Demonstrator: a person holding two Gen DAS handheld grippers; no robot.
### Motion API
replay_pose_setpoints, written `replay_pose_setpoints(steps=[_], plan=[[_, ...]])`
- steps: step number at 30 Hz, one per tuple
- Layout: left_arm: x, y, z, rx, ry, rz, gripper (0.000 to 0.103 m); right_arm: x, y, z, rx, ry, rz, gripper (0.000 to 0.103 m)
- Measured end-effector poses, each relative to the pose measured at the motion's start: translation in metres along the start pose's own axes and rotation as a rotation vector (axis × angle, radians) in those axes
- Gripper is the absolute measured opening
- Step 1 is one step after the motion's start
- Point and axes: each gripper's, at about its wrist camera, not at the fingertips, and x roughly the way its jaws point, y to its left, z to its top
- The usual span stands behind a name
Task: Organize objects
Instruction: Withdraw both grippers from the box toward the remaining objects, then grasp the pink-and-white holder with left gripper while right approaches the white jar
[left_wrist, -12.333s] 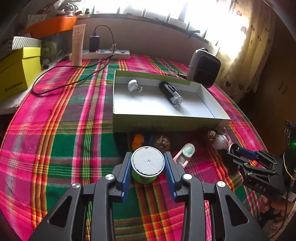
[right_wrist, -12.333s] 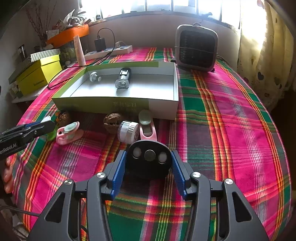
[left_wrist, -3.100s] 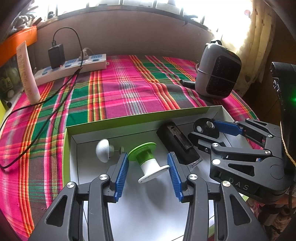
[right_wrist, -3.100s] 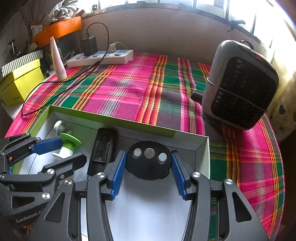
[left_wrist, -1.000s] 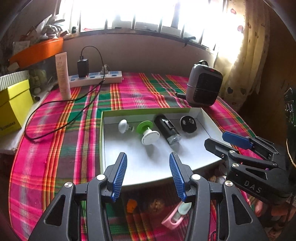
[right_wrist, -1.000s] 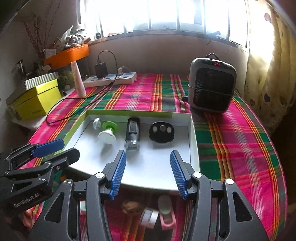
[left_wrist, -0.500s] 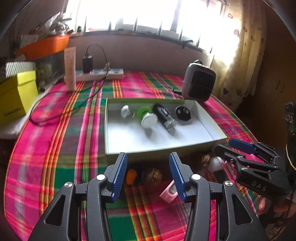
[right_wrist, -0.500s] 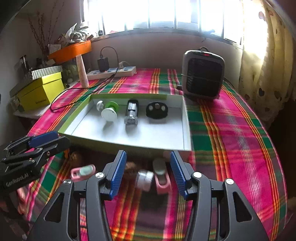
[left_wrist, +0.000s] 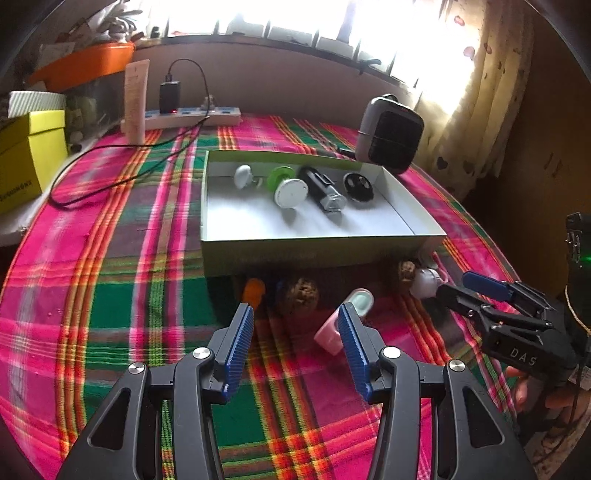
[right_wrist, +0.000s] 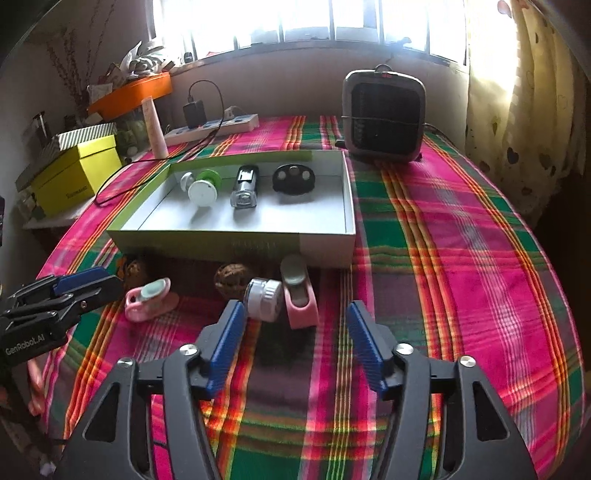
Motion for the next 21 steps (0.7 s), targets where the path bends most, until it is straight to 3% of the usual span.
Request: replay_pose_setpoints(steps=[21], plan=[[0.026, -0.030, -0.002, 0.089, 0.066, -0.007, 0.047, -0.001, -0.019, -0.006, 0.034, 0.019, -0.017, 0.060]])
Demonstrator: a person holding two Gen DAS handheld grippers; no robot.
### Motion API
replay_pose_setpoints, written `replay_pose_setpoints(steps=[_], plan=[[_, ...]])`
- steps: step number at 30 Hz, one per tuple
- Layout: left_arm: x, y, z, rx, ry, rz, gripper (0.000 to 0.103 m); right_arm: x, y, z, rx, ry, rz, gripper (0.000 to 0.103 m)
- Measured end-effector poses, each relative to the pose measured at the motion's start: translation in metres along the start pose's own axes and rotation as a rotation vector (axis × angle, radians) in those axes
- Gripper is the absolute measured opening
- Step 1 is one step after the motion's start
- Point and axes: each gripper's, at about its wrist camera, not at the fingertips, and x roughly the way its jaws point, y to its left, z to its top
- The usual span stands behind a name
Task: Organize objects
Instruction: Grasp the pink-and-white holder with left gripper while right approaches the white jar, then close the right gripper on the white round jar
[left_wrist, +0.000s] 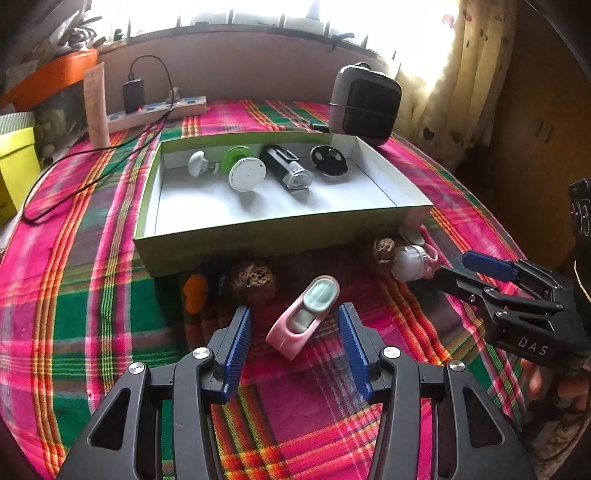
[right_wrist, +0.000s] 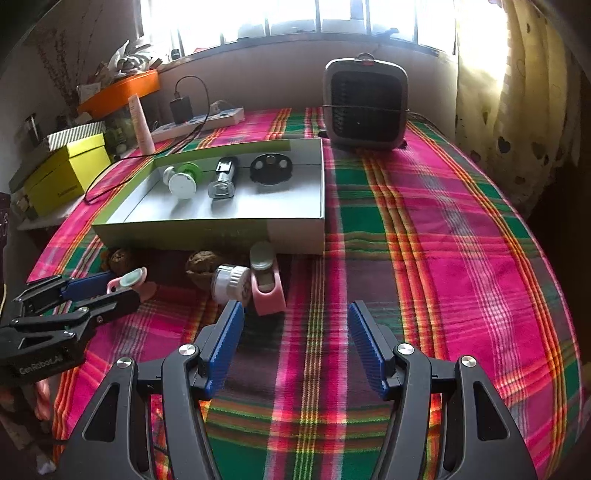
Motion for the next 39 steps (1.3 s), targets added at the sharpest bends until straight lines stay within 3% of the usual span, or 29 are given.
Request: replay_pose_setpoints(steps=[6, 11, 19, 31, 39], plan=[[0.003, -0.002, 0.001, -0.002, 0.003, 0.006, 0.045, -0.003, 0.006, 0.002, -0.002, -0.019, 0.032, 0.060], [0.003, 0.001, 0.002, -0.017, 0.001, 0.021, 0.030, 0.000, 0.013, 0.005, -0.012, -0.020, 0.032, 0.060], [0.001, 0.004, -0.001, -0.035, 0.002, 0.023, 0.018, -0.001, 0.028, 0.008, -0.035, -0.035, 0.052, 0.059], [-0.007, 0.008, -0.008, -0.059, 0.001, 0.009, 0.018, 0.007, 0.038, 0.012, -0.055, -0.025, 0.030, 0.034], [-0.007, 0.008, -0.008, -0.065, -0.002, 0.000, 0.018, 0.009, 0.044, 0.013, -0.075, -0.029, 0.015, 0.034]])
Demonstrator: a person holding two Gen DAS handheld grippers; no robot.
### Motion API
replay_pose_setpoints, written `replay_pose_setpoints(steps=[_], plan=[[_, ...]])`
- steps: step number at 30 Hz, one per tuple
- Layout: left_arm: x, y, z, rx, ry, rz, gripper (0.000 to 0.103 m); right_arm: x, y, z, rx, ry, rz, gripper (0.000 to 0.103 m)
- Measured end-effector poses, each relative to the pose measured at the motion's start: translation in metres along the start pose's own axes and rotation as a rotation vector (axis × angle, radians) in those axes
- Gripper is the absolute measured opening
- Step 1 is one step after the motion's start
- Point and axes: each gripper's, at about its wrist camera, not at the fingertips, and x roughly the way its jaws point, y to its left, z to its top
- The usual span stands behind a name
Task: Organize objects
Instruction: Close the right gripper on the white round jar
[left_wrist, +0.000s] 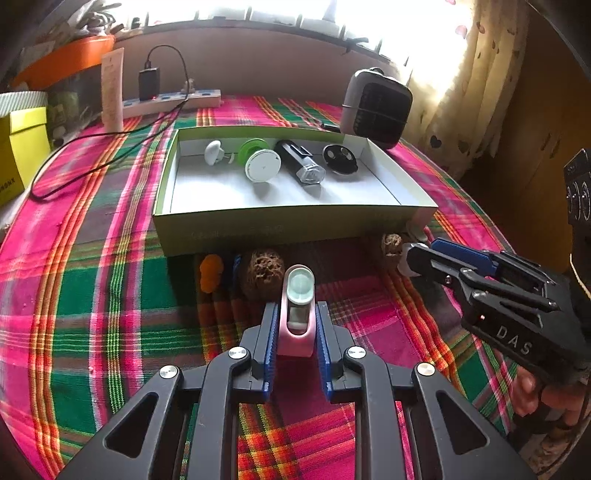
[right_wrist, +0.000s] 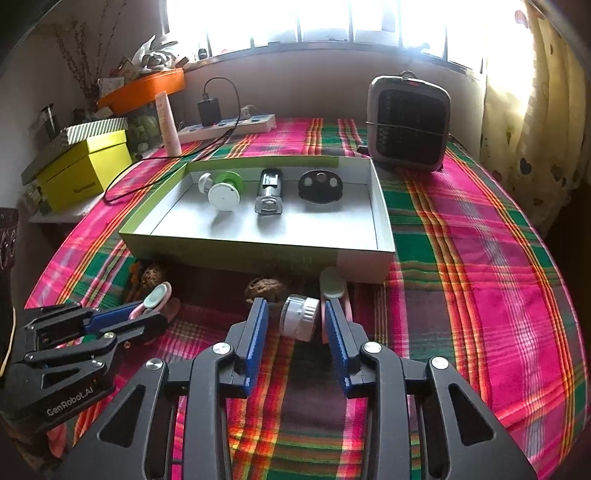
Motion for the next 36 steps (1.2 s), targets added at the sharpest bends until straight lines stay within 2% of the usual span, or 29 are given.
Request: replay_pose_setpoints(steps=[2, 5, 13, 17, 24, 36], plan=[[0.000, 0.000, 0.000, -0.003, 0.000, -0.004, 0.018, 0.001, 0.002, 0.000, -0.016, -0.002, -0.010, 0.031], [0.000, 0.001, 0.001, -0.003, 0.000, -0.004, 0.018, 0.001, 0.005, 0.001, -0.035, 0.000, -0.021, 0.022], [0.000, 0.001, 0.001, -0.006, 0.000, -0.008, 0.018, -0.003, 0.008, 0.000, -0.047, -0.003, -0.020, 0.021], [-0.001, 0.001, 0.000, -0.004, 0.001, -0.004, 0.018, -0.010, 0.007, -0.002, -0.045, -0.005, 0.023, 0.020], [-0.007, 0.000, -0.005, 0.000, 0.005, 0.002, 0.018, -0.015, 0.009, -0.012, -0.049, 0.012, 0.045, 0.019], [-0.009, -0.002, -0.007, 0.008, 0.007, 0.012, 0.019, -0.012, 0.011, -0.012, -0.056, 0.015, 0.045, 0.020]])
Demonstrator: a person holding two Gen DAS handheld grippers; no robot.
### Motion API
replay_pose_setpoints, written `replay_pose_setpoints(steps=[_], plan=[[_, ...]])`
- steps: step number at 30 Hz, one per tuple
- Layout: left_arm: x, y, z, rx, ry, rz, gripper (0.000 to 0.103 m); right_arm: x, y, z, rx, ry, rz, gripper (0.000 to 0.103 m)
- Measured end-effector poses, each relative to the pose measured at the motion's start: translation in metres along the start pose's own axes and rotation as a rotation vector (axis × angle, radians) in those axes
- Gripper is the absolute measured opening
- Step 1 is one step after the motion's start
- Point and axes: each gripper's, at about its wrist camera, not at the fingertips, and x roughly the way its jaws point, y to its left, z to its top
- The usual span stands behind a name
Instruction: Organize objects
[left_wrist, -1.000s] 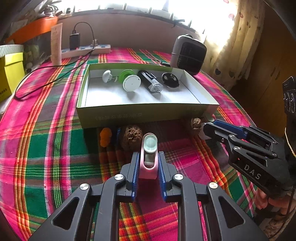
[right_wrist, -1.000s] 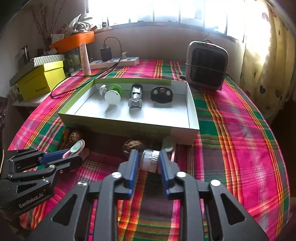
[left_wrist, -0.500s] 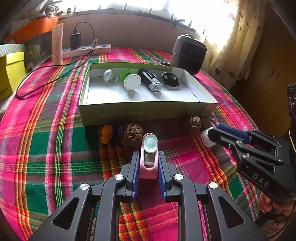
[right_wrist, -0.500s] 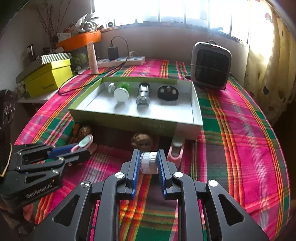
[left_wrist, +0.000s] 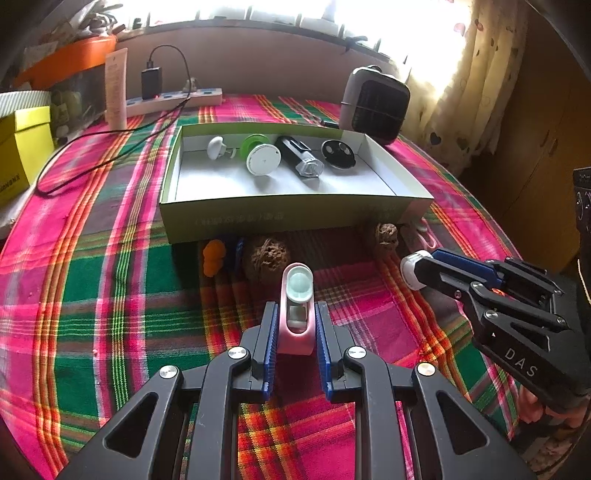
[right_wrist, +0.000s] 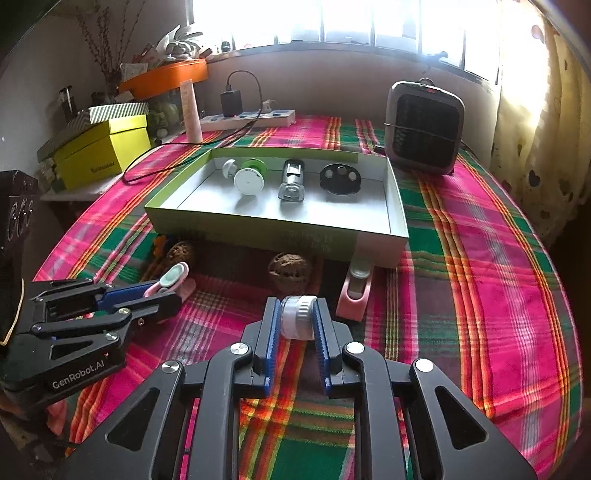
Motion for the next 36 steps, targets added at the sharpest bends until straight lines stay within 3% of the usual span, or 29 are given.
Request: replay_pose_setpoints(steps=[5, 15, 19, 28, 36], plan=[[0.002, -0.003, 0.001, 0.010, 0.004, -0.003, 0.025, 0.007, 0.001, 0.001, -0.014, 0.013, -0.019, 0.025], [0.005, -0.004, 0.004, 0.007, 0.004, 0.000, 0.027, 0.010, -0.001, 0.005, -0.014, 0.015, -0.008, 0.027], [0.006, -0.004, 0.005, 0.009, 0.001, 0.000, 0.027, 0.011, -0.001, 0.003, -0.013, 0.027, 0.022, 0.045], [0.007, -0.005, 0.005, 0.018, -0.005, -0.001, 0.027, 0.013, -0.009, 0.005, 0.030, 0.023, 0.042, 0.046], [0.007, -0.005, 0.005, 0.019, -0.005, 0.001, 0.028, 0.019, 0.000, 0.005, -0.006, 0.042, 0.057, 0.046]])
